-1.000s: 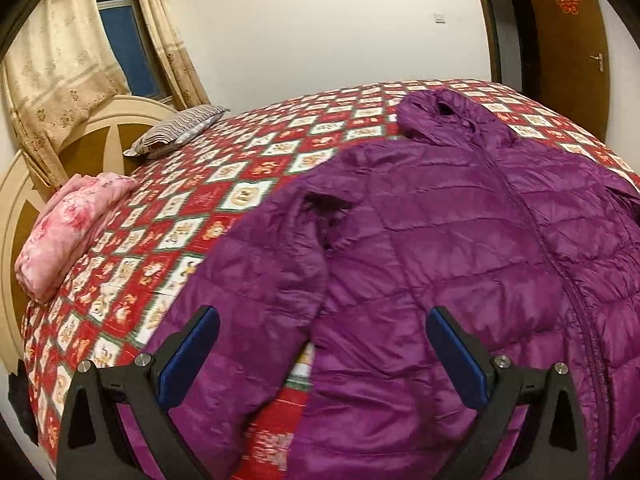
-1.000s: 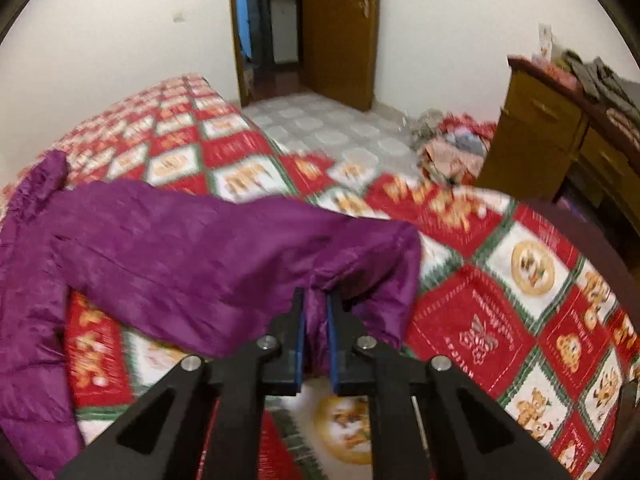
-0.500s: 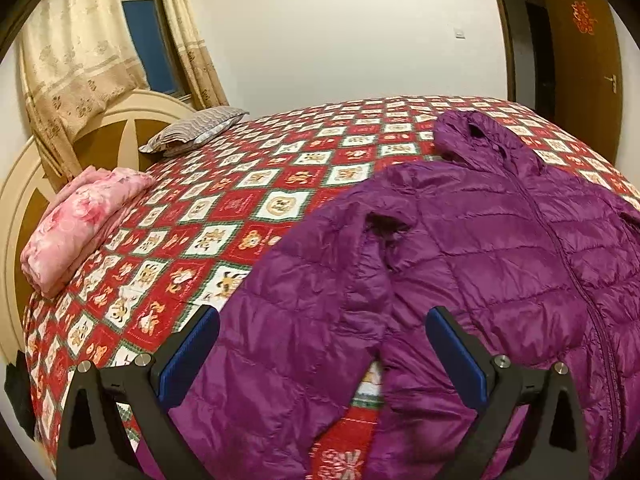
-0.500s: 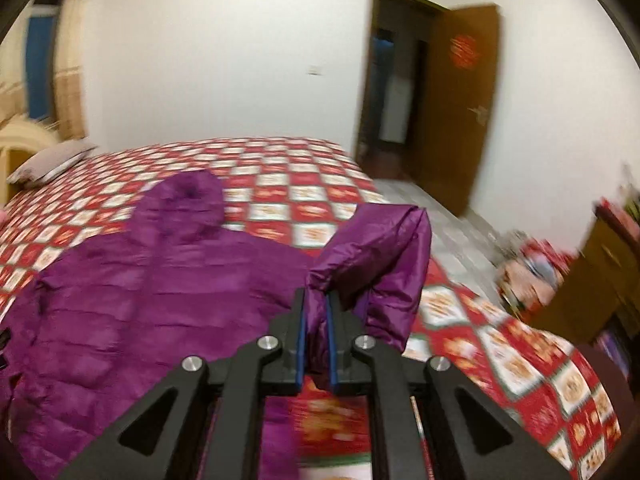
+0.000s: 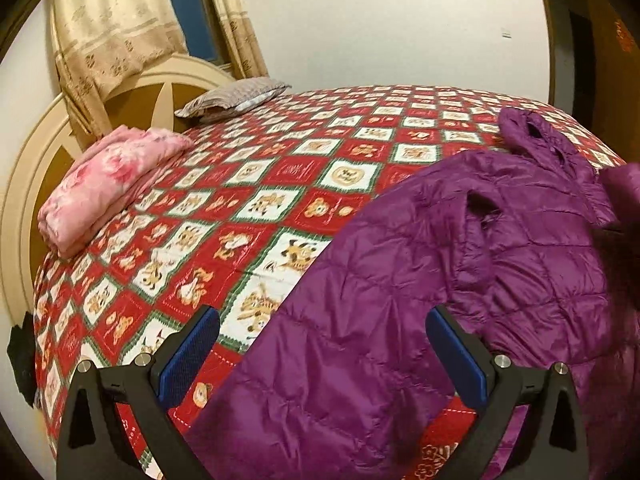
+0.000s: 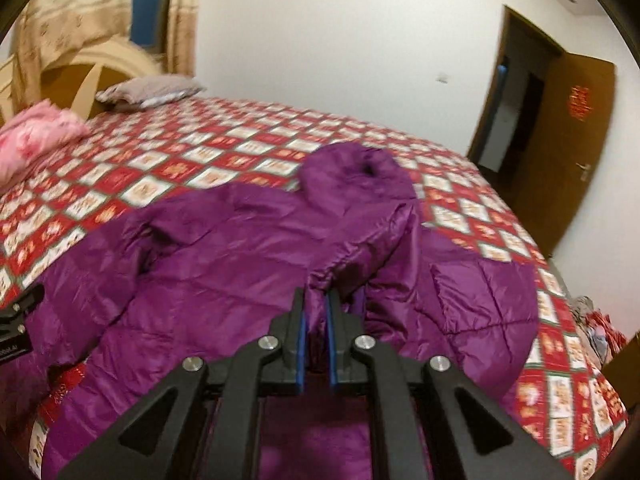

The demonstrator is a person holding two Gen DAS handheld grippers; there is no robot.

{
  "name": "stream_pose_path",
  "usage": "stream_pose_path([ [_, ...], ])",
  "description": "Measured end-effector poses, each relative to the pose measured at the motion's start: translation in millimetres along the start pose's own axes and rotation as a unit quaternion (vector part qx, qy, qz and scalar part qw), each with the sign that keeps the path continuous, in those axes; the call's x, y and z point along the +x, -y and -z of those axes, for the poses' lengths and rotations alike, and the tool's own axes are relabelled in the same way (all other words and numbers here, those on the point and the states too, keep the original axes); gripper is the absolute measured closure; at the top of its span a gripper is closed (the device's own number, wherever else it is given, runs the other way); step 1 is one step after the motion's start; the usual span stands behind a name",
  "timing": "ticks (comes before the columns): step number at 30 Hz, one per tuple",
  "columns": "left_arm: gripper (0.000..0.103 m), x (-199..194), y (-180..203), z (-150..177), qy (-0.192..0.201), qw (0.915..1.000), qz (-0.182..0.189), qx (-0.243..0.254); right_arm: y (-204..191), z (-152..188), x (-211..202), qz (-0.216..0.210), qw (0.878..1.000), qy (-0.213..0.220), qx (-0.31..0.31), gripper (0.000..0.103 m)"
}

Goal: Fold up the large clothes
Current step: 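Fold the held sleeve across the jacket body with the right tool, then release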

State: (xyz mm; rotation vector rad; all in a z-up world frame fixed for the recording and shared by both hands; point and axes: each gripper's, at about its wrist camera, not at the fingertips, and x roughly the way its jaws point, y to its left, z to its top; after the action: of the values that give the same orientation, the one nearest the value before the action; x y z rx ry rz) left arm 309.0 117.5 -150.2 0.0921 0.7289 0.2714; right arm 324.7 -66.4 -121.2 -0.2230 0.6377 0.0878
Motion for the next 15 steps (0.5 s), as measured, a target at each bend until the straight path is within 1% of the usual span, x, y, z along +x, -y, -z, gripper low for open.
stream_pose_path([
  [2, 0.001, 1.2, -0.4, 0.2, -0.004, 1.0, -0.004, -0.002, -13.4, 3.2, 9.0, -0.013, 1.0, -0.014, -0.007, 0.088],
  [3, 0.001, 1.2, 0.1, -0.3, -0.005, 1.0, -0.007, -0.003, -19.5, 3.7, 9.5, -0.02, 1.0, -0.016, -0.011, 0.082],
  [4, 0.001, 0.1, 0.5, -1.4, -0.006, 1.0, -0.007, -0.003, -24.9, 5.3, 10.6, -0.034, 0.999, -0.019, -0.017, 0.056],
  [5, 0.001, -1.7, 1.6, -2.8, -0.005, 1.0, -0.006, -0.003, -28.1, 6.7, 7.3, -0.054, 0.998, -0.02, -0.017, 0.044],
  [6, 0.001, -4.2, 3.2, -4.7, -0.002, 1.0, -0.009, -0.002, -29.4, 7.5, 1.1, -0.061, 0.998, -0.013, -0.016, 0.036],
  [9, 0.001, -14.5, 9.2, -12.3, 0.008, 0.9999, -0.01, 0.001, -29.4, 9.1, -13.7, -0.06, 0.998, -0.001, -0.022, 0.034],
  [12, 0.001, -28.8, 22.5, -21.4, 0.019, 0.9998, 0.001, 0.004, -10.2, 17.4, -34.4, -0.071, 0.997, 0.003, -0.006, 0.033],
  [13, 0.001, -33.6, 30.3, -24.6, 0.023, 0.9997, 0.006, 0.006, 2.7, 24.1, -44.4, -0.066, 0.998, 0.009, 0.0, 0.031],
  [15, 0.001, -40.5, 50.3, -29.8, 0.025, 0.9993, 0.022, 0.014, 20.4, 30.9, -50.5, -0.046, 0.999, 0.013, 0.011, 0.027],
])
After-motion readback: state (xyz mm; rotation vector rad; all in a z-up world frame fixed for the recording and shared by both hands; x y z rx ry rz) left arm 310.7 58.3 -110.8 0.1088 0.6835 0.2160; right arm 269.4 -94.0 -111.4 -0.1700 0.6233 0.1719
